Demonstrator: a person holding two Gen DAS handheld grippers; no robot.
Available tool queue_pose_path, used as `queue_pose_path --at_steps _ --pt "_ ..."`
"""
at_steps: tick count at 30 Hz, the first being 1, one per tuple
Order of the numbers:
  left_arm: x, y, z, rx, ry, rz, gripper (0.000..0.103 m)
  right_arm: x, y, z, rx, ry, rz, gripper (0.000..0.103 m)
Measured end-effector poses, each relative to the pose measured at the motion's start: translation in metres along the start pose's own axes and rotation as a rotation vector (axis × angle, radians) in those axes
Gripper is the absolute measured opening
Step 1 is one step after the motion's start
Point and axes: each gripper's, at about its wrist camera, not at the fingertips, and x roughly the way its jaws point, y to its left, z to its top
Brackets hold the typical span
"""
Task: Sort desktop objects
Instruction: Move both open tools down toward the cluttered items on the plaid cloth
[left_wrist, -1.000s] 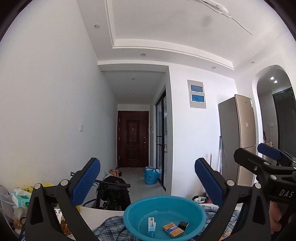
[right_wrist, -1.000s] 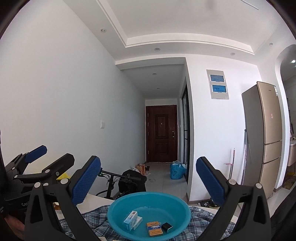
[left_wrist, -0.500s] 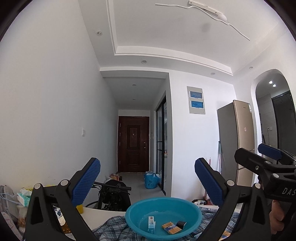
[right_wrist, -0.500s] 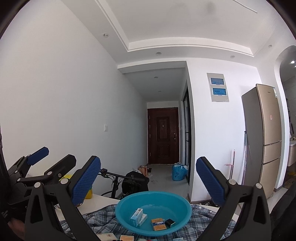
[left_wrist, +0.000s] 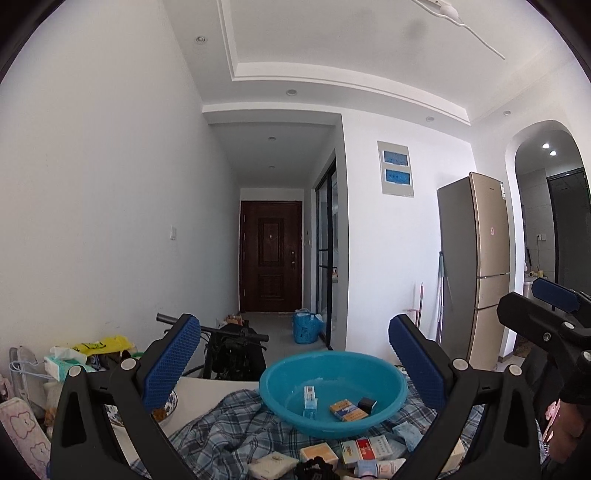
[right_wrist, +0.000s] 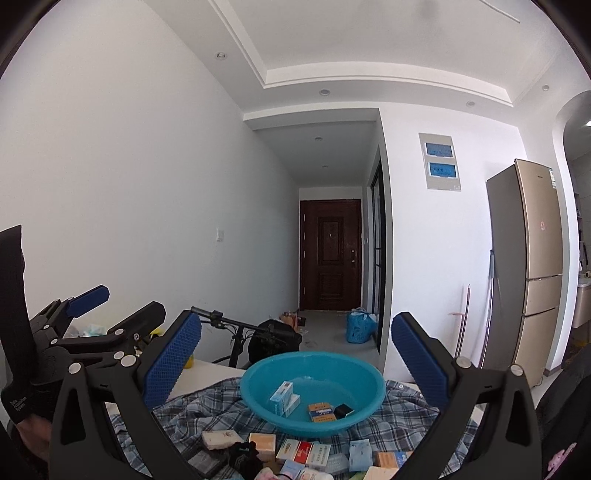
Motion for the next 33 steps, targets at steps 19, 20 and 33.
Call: queue_pose_path --at_steps 19,20,33 --pt "0.054 -0.015 -0.093 0.024 0.295 -0.042 0.103 0.048 -0.049 -0.083 0.128 0.289 -0.078 0.103" --pt "0.056 -0.015 -0.098 0.028 0.305 -0.035 0.103 0.050 -0.050 -0.087 0.133 0.303 -0.080 0.103" --pt "0.072 -0.022 -0.143 0.016 0.461 -0.067 0.103 0.064 -0.049 -0.131 0.165 0.453 -0.063 0.103"
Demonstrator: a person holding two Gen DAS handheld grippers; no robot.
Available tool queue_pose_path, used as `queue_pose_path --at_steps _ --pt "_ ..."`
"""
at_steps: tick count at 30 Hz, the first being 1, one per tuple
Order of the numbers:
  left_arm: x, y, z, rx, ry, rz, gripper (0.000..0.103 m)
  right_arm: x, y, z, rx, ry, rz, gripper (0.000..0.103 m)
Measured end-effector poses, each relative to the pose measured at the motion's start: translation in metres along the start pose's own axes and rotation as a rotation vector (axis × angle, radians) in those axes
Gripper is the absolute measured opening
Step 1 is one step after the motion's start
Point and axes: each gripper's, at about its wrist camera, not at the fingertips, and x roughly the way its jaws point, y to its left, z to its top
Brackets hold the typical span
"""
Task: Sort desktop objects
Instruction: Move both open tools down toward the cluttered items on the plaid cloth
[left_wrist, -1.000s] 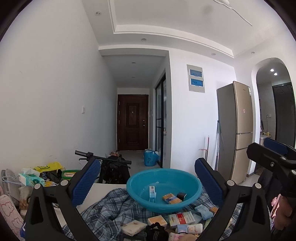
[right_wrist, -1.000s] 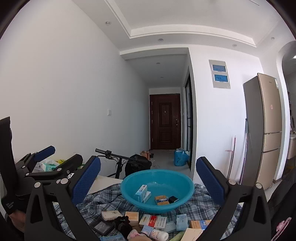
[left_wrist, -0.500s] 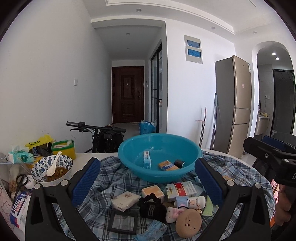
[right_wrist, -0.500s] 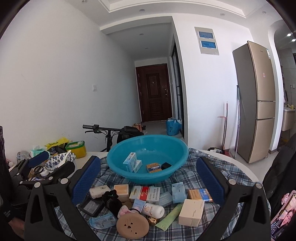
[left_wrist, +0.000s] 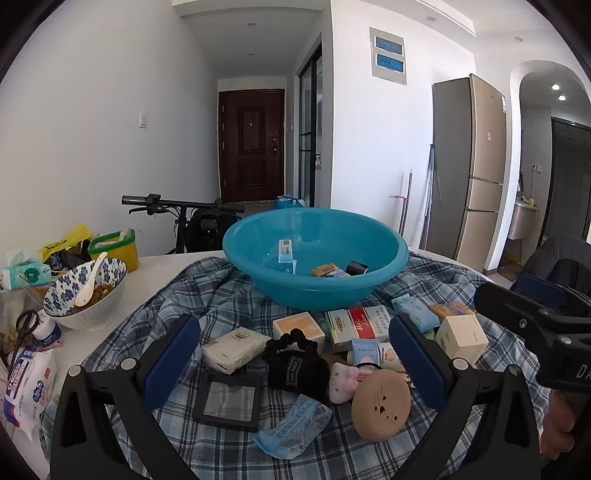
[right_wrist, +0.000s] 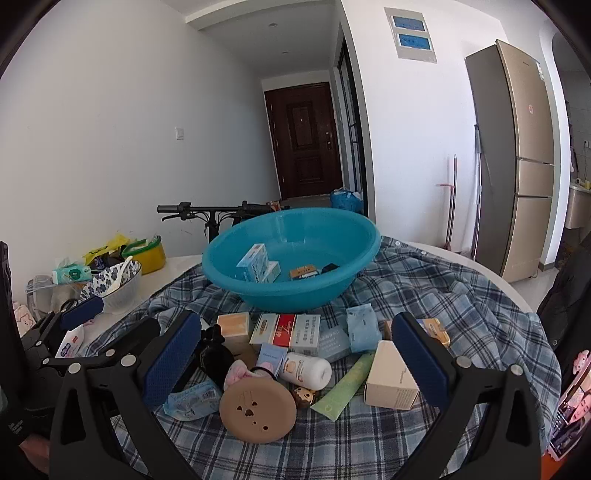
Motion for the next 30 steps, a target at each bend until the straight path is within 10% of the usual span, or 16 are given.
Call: queue_pose_path --at_steps 30 --pt "0.053 0.025 -0.061 -0.109 0.259 -0.005 0.103 0.050 -0.007 -0.058 0.066 0.233 -0.020 0.103"
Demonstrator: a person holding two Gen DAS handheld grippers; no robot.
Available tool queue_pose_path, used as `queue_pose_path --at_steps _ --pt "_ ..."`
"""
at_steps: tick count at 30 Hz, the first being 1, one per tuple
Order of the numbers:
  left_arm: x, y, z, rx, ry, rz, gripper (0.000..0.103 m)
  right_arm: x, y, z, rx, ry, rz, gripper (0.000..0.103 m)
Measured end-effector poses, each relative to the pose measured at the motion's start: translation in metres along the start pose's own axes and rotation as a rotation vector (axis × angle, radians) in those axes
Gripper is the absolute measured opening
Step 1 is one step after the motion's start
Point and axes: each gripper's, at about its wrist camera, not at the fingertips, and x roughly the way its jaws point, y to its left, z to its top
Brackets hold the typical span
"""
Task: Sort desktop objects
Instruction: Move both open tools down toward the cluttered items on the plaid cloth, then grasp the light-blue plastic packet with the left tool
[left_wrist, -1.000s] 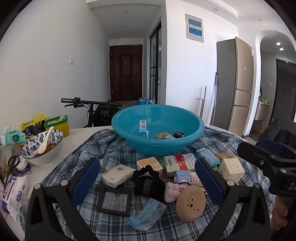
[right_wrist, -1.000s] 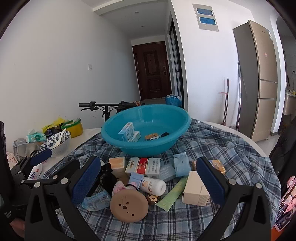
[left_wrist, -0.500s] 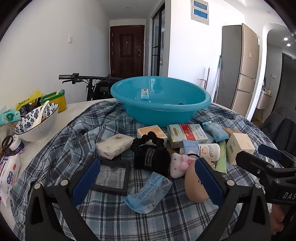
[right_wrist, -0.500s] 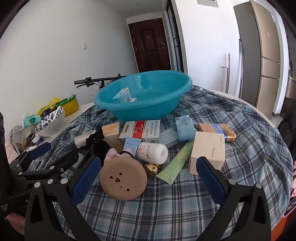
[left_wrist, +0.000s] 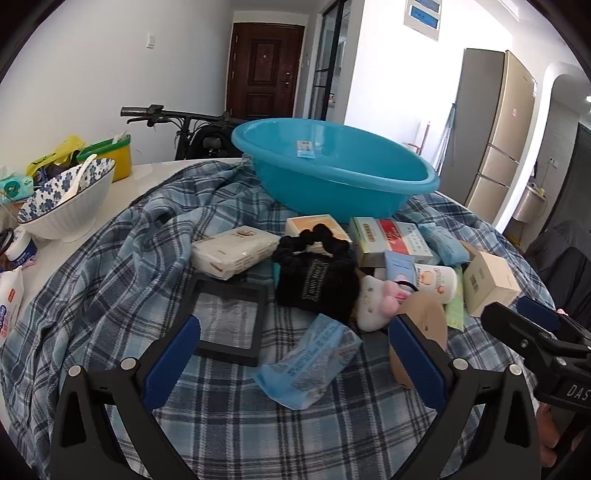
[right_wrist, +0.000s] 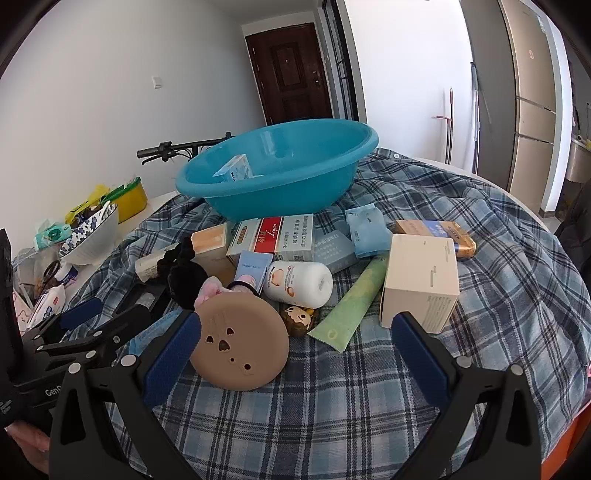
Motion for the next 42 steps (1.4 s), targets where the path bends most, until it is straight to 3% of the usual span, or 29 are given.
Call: queue_pose_path --at_steps 14,25,30,33,34,36,42 --pt "0.010 0.012 -0.004 -0.031 0.029 0.027 0.103 0.007 -0.002 -0.002 0.009 0.022 0.012 0.103" --pt "0.015 0.000 -0.011 0.039 0.062 -0.062 0.103 0.011 -0.003 -0.004 0.007 0.035 0.015 0.103" --pt "0.020 0.002 -0.017 0.020 0.132 -0.159 0.091 0.010 -0.005 -0.004 0.016 0.034 0.013 0.103" --pt "0.021 0.000 -0.023 0.029 0.150 -0.173 0.088 0.010 -0.008 -0.004 0.026 0.036 0.014 0.103" --pt "0.020 -0.001 -0.025 0.032 0.148 -0.170 0.083 0.011 -0.008 -0.004 0.028 0.037 0.014 0.103" --pt "0.021 -0.001 -0.025 0.033 0.160 -0.178 0.063 0.011 -0.009 -0.005 0.030 0.041 0.015 0.103" --pt "0.021 -0.007 -0.028 0.052 0.176 -0.200 0.062 0.011 -0.010 -0.006 0.031 0.044 0.018 0.103"
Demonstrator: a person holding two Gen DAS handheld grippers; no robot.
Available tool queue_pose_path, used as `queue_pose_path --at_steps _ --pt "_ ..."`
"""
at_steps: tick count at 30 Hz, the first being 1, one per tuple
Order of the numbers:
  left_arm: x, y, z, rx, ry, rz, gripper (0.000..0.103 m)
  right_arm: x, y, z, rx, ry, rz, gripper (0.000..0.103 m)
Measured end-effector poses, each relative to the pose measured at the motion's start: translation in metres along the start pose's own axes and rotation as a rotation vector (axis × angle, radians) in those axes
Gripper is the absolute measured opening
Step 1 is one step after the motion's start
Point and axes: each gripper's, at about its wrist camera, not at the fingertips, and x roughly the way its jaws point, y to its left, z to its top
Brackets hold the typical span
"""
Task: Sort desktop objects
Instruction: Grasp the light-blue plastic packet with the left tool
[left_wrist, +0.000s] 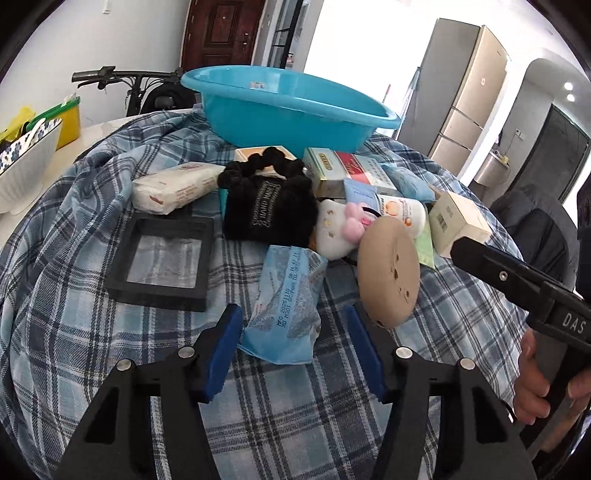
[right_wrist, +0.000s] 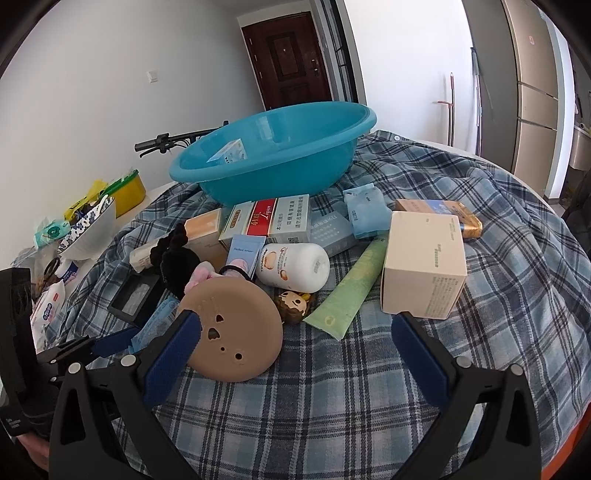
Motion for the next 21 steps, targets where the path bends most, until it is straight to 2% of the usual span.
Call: queue_pose_path --at_steps 8,11,14,17,21 --pt "0.021 -0.002 0.007 -0.013 0.029 0.016 0.062 0.005 0.001 -0.002 -0.010 0.025 0.004 0.103" --pt "0.023 -0.005 0.006 0.004 0.023 0.050 0.043 0.006 0.002 -0.004 -0.021 0.032 0.010 0.103" --pt "0.018 -0.002 0.005 -0.029 0.007 0.064 0.043 0.009 0.000 -0.005 -0.015 0.044 0.018 0.103" --pt "0.005 -0.002 0.005 -0.030 -0.047 0.104 0.042 0.012 -0.001 -0.006 -0.008 0.054 0.022 0.103" --pt "-0.007 -0.002 0.008 -0.040 -0.080 0.094 0.042 0.013 -0.001 -0.006 0.000 0.061 0.034 0.103"
